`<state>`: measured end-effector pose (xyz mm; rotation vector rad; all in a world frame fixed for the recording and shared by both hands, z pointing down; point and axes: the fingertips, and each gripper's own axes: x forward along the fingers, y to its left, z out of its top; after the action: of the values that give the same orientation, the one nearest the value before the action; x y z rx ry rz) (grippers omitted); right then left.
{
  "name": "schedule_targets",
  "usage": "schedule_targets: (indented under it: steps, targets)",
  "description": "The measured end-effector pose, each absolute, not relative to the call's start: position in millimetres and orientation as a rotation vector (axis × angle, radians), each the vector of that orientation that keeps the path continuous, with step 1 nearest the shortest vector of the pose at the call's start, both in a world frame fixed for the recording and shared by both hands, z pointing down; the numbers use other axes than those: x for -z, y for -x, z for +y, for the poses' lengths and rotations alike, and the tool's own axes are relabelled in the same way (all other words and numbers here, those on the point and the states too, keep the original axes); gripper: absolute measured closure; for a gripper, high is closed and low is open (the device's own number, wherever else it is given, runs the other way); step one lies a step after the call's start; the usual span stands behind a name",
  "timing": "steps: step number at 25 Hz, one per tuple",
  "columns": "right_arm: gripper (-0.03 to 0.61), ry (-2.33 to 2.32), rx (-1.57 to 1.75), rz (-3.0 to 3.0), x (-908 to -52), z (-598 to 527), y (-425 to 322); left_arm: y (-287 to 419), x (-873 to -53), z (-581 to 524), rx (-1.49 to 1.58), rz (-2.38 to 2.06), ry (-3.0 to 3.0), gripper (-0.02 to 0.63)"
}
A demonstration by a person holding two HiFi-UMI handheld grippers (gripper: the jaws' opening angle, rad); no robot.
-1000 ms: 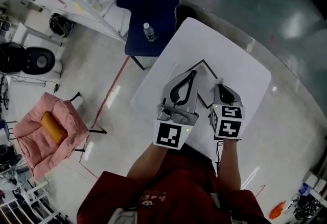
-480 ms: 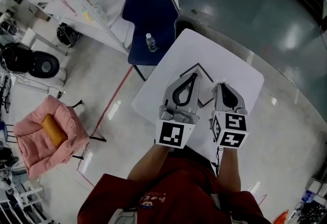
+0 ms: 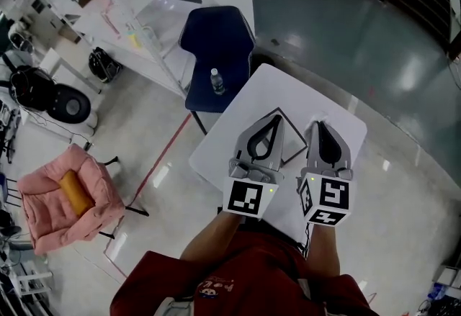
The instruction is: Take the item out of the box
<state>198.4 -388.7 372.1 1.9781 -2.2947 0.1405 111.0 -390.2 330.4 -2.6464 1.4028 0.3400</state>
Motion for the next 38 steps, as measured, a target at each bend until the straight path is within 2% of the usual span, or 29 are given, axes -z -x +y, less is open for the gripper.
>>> schedule_targets:
  steps: [10,19,38]
  targets:
    - [0.572,-2.100,0.189,-2.398,-310.8,-373.4,-204.1,-121.2,-309.1,-385.0,-0.369,1.389,2.650,0.612]
    - [0.572,-2.195,0.399,-2.432,-292.5,-356.6,-212.6,-128.6,-298.6,-375.7,-0.426,1.384,2.609,0.612]
    - [0.572,-2.204,0.414,-2.432,-298.5,-361.7,-220.0,-138.2,-303.0,-380.1,-0.419,1.374,2.604,0.612]
